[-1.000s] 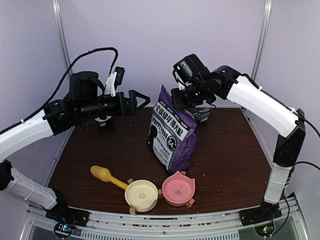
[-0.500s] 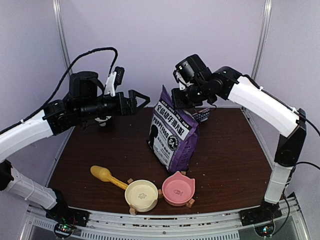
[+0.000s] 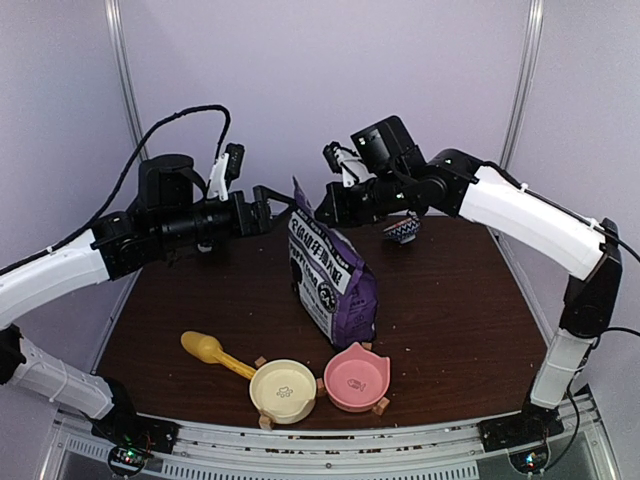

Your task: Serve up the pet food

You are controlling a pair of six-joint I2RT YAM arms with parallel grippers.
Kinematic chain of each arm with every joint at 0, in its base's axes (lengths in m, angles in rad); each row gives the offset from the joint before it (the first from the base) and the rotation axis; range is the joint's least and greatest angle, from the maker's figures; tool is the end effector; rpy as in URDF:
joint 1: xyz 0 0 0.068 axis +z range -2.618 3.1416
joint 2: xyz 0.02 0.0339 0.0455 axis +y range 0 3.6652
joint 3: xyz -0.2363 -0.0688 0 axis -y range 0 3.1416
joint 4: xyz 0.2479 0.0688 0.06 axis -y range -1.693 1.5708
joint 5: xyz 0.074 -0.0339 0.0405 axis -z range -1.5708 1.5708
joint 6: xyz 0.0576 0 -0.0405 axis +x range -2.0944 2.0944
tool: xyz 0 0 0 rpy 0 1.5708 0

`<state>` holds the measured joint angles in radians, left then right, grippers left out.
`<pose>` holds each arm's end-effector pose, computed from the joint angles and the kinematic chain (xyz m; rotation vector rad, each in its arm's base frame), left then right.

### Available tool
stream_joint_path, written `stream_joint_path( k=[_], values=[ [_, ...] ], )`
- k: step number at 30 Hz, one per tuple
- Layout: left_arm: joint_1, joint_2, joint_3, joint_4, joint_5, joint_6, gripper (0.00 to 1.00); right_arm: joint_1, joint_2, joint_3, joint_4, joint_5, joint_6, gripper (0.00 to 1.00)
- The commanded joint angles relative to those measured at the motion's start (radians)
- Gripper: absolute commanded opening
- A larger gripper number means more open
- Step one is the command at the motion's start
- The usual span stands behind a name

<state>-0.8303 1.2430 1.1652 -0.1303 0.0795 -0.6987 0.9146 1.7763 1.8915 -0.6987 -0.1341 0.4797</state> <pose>0.2154 -0.2425 0.3506 0.1894 1.9256 -1.1410 0.2483 0.3351 0.3607 -0.5784 2.2319 0.9146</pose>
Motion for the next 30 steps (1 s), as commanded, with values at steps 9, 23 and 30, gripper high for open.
stream_joint_path(
  k=[9,23,30],
  values=[
    [0.033,-0.015,-0.075,0.166,0.082,-0.079,0.81,0.071,-0.075,-0.121,0.234,-0.098,0.077,0.0],
    [0.056,0.001,-0.118,0.205,0.095,-0.116,0.59,0.084,-0.108,-0.163,0.274,-0.093,0.089,0.0],
    [0.057,0.024,-0.121,0.219,0.117,-0.13,0.54,0.086,-0.111,-0.162,0.262,-0.075,0.077,0.0]
  ],
)
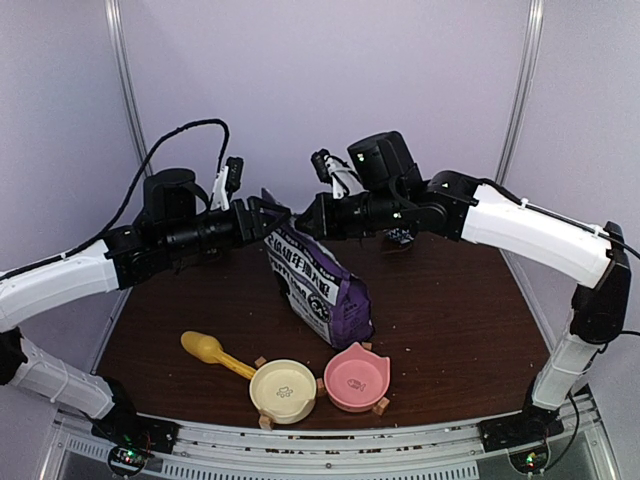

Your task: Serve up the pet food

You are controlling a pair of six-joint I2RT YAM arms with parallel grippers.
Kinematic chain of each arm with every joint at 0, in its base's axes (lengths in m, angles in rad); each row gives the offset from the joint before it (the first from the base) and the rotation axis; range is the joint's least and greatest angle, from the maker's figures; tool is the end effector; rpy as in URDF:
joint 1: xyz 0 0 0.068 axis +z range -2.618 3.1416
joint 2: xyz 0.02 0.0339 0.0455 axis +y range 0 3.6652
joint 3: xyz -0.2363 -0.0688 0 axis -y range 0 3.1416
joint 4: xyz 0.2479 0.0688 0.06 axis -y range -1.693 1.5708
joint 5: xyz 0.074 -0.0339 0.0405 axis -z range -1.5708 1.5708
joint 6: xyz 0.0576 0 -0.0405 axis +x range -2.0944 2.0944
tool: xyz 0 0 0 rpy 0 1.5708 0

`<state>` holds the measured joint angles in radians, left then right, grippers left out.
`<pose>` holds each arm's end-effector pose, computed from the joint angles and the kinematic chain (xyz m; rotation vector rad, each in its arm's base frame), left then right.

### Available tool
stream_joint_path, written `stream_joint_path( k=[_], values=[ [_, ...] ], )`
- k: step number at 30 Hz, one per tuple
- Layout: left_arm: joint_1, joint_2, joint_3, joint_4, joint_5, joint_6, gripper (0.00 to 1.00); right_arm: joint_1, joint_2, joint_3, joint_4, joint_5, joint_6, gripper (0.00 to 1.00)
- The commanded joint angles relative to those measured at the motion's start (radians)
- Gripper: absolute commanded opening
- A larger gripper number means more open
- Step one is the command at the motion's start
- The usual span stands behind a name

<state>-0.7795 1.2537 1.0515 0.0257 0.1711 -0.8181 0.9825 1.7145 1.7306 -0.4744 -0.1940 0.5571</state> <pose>0.2278 -0.2389 0.3241 0.1015 1.9354 -1.2755 0.2226 0.3537 0.3536 -0.6003 2.1431 1.1165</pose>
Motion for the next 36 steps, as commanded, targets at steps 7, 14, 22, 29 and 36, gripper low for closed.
stream_joint_path(
  k=[7,14,22,29,36],
  values=[
    [0.006,0.018,-0.034,0.079,0.037,-0.032,0.51,0.019,-0.052,0.001,0.024,-0.002,-0.011,0.0],
    [0.008,0.03,-0.04,0.081,0.039,-0.038,0.5,0.018,-0.053,0.009,0.001,-0.005,-0.042,0.0],
    [0.014,0.05,-0.044,0.103,0.059,-0.051,0.45,0.021,-0.067,0.007,-0.016,-0.003,-0.077,0.0],
    [0.016,0.07,-0.033,0.12,0.084,-0.045,0.4,0.021,-0.072,0.009,-0.036,-0.005,-0.106,0.0],
    [0.017,0.101,-0.025,0.17,0.131,-0.045,0.27,0.021,-0.081,0.006,-0.06,-0.012,-0.14,0.0]
  ],
)
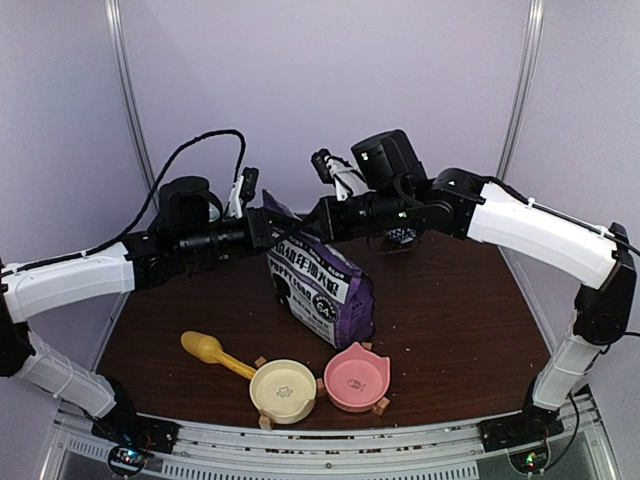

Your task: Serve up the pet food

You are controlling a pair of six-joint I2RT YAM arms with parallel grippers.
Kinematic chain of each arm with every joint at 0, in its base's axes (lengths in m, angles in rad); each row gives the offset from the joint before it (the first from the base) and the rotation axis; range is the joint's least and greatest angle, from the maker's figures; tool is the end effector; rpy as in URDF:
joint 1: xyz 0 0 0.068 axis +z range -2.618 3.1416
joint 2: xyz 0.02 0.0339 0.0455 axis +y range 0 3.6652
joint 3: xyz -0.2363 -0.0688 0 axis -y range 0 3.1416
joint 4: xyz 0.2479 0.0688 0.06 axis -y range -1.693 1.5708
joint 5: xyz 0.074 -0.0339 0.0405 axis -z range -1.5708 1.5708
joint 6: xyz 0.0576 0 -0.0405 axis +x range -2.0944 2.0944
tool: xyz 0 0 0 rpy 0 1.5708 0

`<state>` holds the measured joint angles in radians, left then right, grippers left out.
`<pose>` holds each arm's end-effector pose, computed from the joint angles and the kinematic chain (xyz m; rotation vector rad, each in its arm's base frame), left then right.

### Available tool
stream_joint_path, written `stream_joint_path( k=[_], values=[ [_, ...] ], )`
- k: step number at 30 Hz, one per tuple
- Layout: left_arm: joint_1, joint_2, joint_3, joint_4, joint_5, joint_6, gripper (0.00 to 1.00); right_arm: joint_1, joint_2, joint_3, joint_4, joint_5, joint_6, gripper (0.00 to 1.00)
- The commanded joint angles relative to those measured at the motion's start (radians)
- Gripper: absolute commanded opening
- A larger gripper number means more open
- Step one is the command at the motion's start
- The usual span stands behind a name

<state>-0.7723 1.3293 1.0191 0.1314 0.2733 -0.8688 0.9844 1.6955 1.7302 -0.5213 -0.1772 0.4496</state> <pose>0.2365 -0.2521 0.3014 0.1306 1.9717 -1.3838 0.2187 0.3476 0.3554 -0.7022 2.1131 1.0289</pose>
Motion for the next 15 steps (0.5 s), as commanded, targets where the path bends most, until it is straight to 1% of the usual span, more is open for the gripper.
stream_joint_path(
  k=[1,2,6,7,15],
  values=[
    [0.01,0.029,0.01,0.069,0.036,0.009,0.25,0.019,-0.063,0.005,-0.015,-0.027,-0.035,0.0],
    [0.01,0.033,0.014,0.071,0.041,0.011,0.23,0.02,-0.065,0.004,-0.017,-0.026,-0.04,0.0],
    [0.01,0.043,0.021,0.077,0.053,0.012,0.02,0.021,-0.066,0.002,-0.029,0.005,-0.067,0.0],
    [0.01,0.045,0.022,0.076,0.052,0.012,0.0,0.022,-0.066,0.005,-0.038,0.019,-0.078,0.0],
    [0.01,0.038,0.022,0.065,0.038,0.019,0.0,0.038,-0.038,0.075,-0.186,0.221,-0.183,0.0]
  ],
)
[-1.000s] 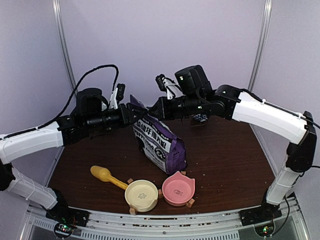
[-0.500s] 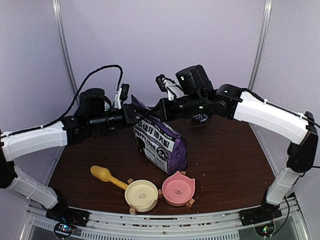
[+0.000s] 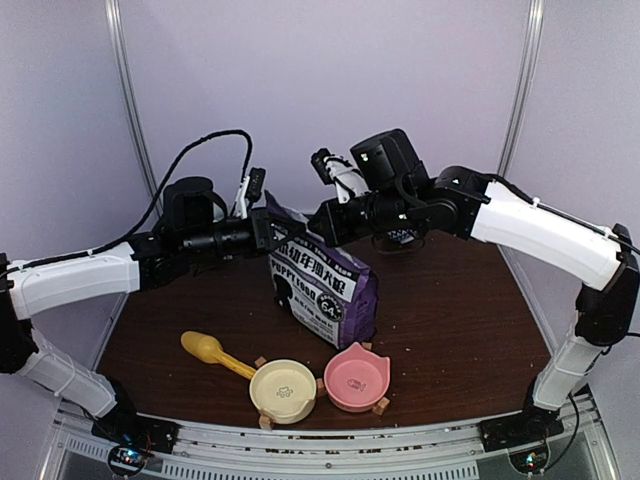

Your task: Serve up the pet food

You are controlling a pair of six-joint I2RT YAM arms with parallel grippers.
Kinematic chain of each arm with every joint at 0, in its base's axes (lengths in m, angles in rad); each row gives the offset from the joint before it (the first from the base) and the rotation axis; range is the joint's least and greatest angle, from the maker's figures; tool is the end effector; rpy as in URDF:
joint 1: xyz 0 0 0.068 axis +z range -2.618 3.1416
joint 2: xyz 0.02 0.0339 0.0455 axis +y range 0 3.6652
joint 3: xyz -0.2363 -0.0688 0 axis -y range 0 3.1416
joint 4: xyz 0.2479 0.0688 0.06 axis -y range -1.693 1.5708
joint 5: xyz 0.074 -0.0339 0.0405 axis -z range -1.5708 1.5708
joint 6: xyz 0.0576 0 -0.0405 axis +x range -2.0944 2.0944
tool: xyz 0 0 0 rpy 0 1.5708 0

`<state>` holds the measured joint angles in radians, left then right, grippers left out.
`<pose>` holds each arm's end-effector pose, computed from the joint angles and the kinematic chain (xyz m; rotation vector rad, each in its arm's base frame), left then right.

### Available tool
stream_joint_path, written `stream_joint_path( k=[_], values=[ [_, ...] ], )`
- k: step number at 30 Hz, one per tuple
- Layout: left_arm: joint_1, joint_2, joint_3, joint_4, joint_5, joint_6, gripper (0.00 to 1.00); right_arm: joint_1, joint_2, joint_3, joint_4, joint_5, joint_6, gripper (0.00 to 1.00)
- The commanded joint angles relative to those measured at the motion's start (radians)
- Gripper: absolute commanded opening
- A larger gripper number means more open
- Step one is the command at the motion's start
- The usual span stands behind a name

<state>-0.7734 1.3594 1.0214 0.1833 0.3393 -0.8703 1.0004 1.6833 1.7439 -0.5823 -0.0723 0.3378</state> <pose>0.2377 -0.2589 0.2992 0.1909 1.9580 -1.4475 0.2148 0.3425 0.3577 -0.7646 2.0803 0.8582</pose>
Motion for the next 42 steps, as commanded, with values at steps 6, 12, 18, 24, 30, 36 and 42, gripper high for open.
stream_joint_path(
  k=[6,12,18,24,30,36,42],
  values=[
    [0.011,0.008,0.026,0.009,-0.029,0.029,0.0,0.031,0.011,0.115,-0.211,0.206,-0.118,0.0],
    [0.011,0.005,0.026,0.004,-0.029,0.031,0.0,0.035,0.032,0.134,-0.219,0.209,-0.127,0.09],
    [0.011,0.0,0.025,-0.003,-0.029,0.035,0.0,0.033,0.053,0.157,-0.233,0.207,-0.135,0.12],
    [0.011,-0.002,0.026,-0.004,-0.026,0.039,0.0,0.033,0.077,0.185,-0.253,0.192,-0.147,0.14],
    [0.011,-0.006,0.025,-0.007,-0.025,0.042,0.0,0.036,0.11,0.222,-0.27,0.187,-0.157,0.15],
    [0.011,-0.008,0.028,-0.009,-0.023,0.043,0.0,0.042,0.14,0.253,-0.28,0.193,-0.169,0.16],
    [0.011,-0.015,0.025,-0.015,-0.031,0.047,0.0,0.044,0.165,0.276,-0.295,0.208,-0.18,0.19]
  ],
)
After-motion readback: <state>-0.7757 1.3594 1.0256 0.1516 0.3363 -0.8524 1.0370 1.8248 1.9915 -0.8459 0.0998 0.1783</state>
